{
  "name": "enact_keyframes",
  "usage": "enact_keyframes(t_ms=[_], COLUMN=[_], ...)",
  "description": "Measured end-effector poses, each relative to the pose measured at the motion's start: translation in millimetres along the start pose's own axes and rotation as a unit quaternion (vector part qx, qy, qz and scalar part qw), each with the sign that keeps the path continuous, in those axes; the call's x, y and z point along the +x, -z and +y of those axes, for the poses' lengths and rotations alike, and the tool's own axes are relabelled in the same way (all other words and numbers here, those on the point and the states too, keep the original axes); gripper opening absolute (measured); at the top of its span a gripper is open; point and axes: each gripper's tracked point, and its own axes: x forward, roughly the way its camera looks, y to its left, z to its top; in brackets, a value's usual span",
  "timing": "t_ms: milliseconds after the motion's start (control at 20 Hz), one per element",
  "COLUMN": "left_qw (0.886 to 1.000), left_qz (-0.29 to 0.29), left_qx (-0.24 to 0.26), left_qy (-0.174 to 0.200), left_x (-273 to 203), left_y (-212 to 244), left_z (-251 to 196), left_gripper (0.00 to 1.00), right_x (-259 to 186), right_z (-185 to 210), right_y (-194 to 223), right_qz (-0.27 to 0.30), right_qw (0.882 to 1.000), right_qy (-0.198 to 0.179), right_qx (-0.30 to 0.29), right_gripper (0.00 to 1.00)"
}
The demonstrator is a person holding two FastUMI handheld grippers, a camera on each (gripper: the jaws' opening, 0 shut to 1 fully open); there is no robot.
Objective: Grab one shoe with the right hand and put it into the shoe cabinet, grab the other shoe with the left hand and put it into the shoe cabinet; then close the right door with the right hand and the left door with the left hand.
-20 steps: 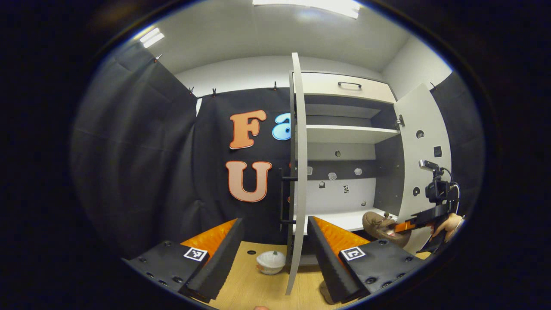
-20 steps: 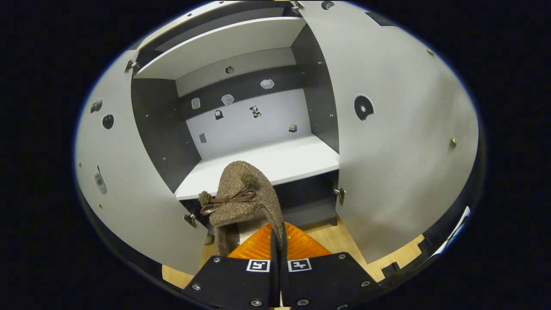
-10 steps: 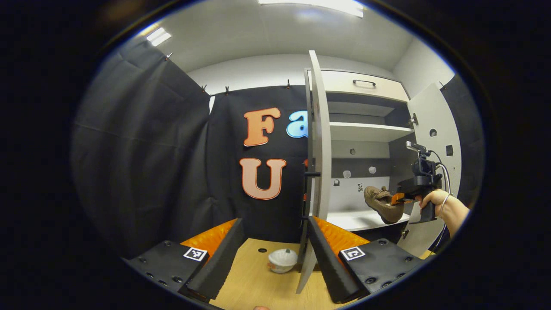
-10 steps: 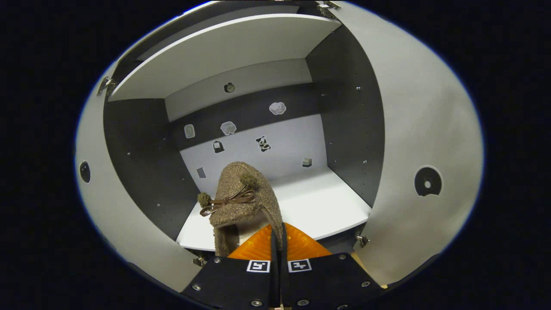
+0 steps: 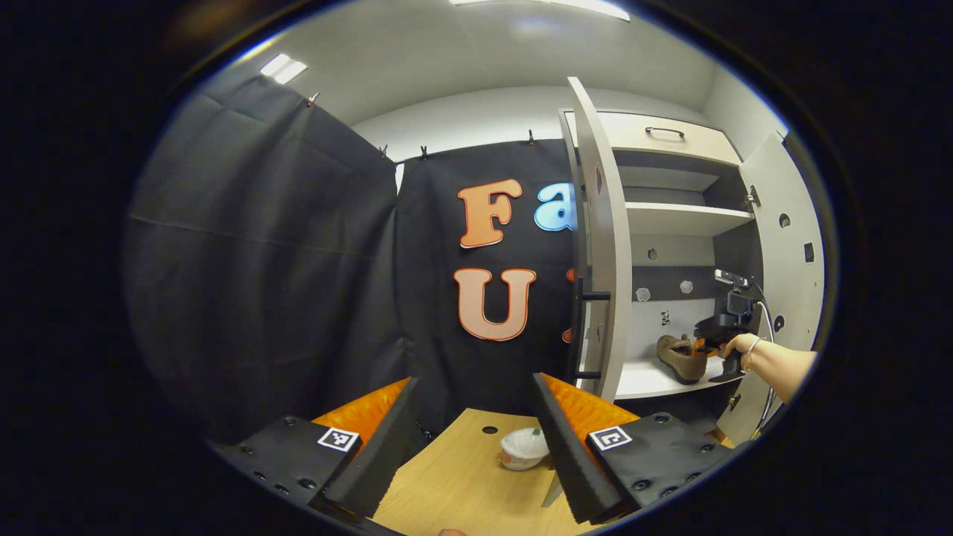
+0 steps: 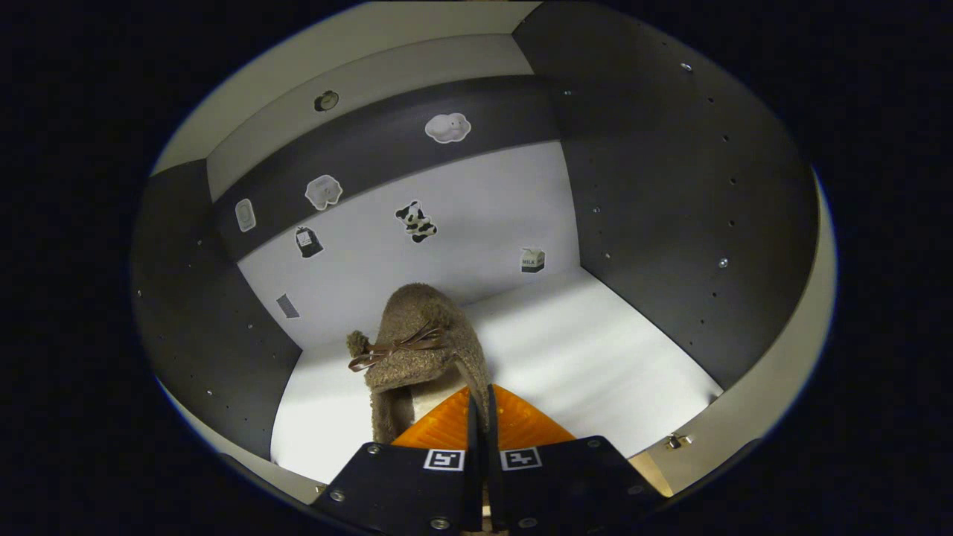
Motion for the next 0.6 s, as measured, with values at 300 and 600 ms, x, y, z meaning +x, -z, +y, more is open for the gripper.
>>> enact_keyframes(t_ms=[300,600], left_qw=[1.0,0.997], left_qz=[-0.009,-0.016], left_qx=[0.001,-0.003], left_qy=[0.011,0.069], left_x=[2.3,-4.2], left_y=[-3.2,-2.1], left_z=[-8.0,-30.3], left_gripper=[0.94,0.95], right_x=[-32.8,-130.1], right_z=[13.5,23.7], right_y=[-15.1,-49.7], right_qz=[-0.044,-0.161], right_qw=[0.998,0.982], right_qy=[-0.026,-0.037], right_qx=[-0.032,-0.092], right_gripper=[0.29,0.45])
